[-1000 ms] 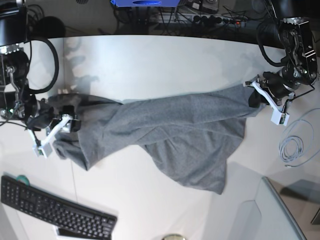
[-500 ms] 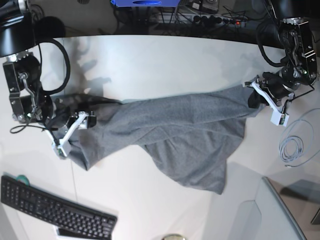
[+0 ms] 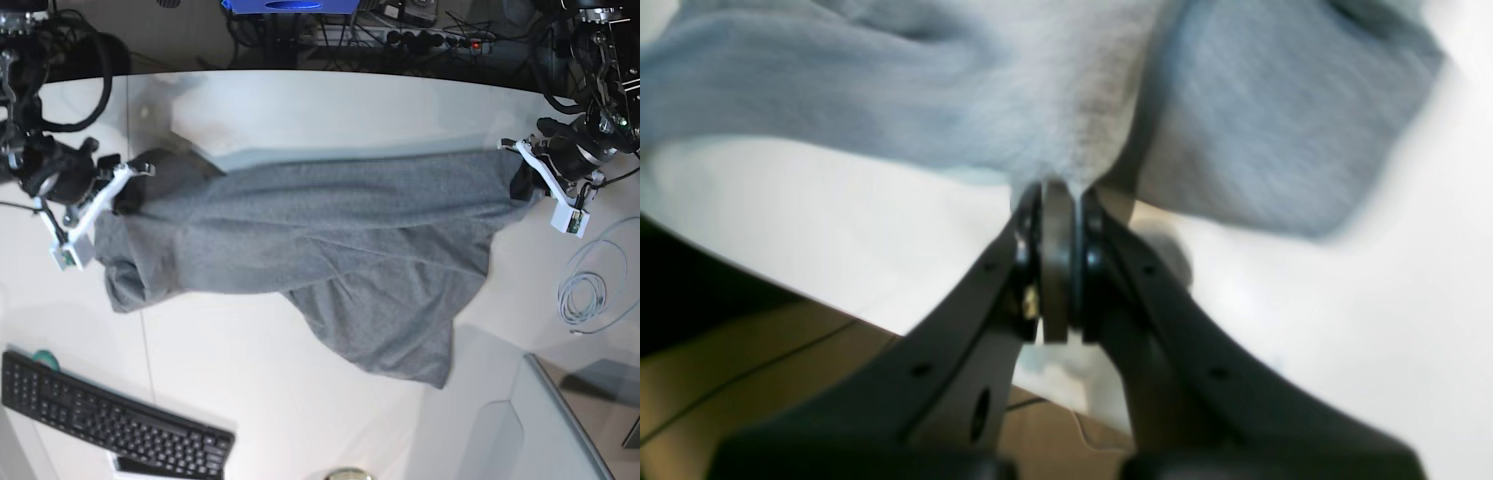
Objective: Layout the t-shirt on the table in an organized manner, then fold the t-shirt properly
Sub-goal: 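Lift the stretched shirt with both grippers and swing it over the table, then lay the shirt flat on the table with both grippers holding its shoulders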
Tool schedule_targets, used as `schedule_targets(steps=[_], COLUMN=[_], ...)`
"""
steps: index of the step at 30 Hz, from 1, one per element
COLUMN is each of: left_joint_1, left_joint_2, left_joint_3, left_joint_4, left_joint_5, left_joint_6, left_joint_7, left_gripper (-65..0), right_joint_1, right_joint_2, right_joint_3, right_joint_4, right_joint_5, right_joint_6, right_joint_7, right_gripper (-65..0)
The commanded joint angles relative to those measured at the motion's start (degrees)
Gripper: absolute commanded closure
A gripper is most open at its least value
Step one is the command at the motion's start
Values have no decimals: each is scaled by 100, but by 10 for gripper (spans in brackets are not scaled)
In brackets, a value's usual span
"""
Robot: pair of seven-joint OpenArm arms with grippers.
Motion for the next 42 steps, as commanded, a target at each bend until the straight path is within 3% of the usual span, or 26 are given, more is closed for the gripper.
schedule_targets(steps=[1, 4, 8, 10, 14, 19, 24, 27, 30, 33, 35, 39, 42], left_joint_1=[-40, -286, -1209, -1833, -3020, -4716, -6466, -7292, -7864, -7855, -7407, -5798, -4295], left_joint_2=[-171, -268, -409, -365, 66, 752, 1314, 1446, 1596, 1569, 1552, 1297, 1077], left_joint_3=[14, 120, 850, 1360, 2116, 2608, 2608, 2423, 1808, 1395, 1316, 1324, 1298], left_joint_4=[102, 5, -329, -681, -1639, -2931, -3468, -3019, -2219, -1050, -232, 1341, 1596], left_joint_5=[-61, -43, 221, 607, 1293, 2128, 2366, 2313, 2322, 2322, 2322, 2322, 2322], left_joint_6=[-30, -30, -3, -3, -3, -3, -3, -3, -3, -21, -30, -30, -30], left_joint_7=[-77, -68, -50, -50, -59, -94, -59, 178, 785, 1550, 2007, 2490, 2482], left_gripper=[0, 0, 0, 0, 0, 0, 0, 0, 0, 0, 0, 0, 0], right_joint_1=[-69, -7, 1057, 1830, 3360, 5021, 6323, 6885, 7246, 7228, 6841, 5206, 3694], right_joint_2=[-26, -35, -8, 132, 405, 545, 616, 941, 1222, 1460, 1469, 1345, 906], right_joint_3=[80, 124, 115, 27, -368, -1063, -1115, -975, -632, -219, 168, 1038, 1487], right_joint_4=[192, 7, -916, -1733, -3518, -5039, -4995, -4309, -3202, -1988, -1215, -186, -151], right_joint_5=[132, 132, 97, 80, -114, -993, -1793, -1960, -1969, -1969, -1960, -1969, -1969], right_joint_6=[23, 23, 32, 208, 753, 1307, 1773, 2045, 2151, 2151, 2177, 2502, 2511], right_joint_7=[42, 51, 16, 33, 350, 1282, 1642, 1642, 1449, 684, 191, -37, -55], right_gripper=[-6, -6, -6, -6, -6, -6, -6, -6, -6, -6, -6, -6, -6])
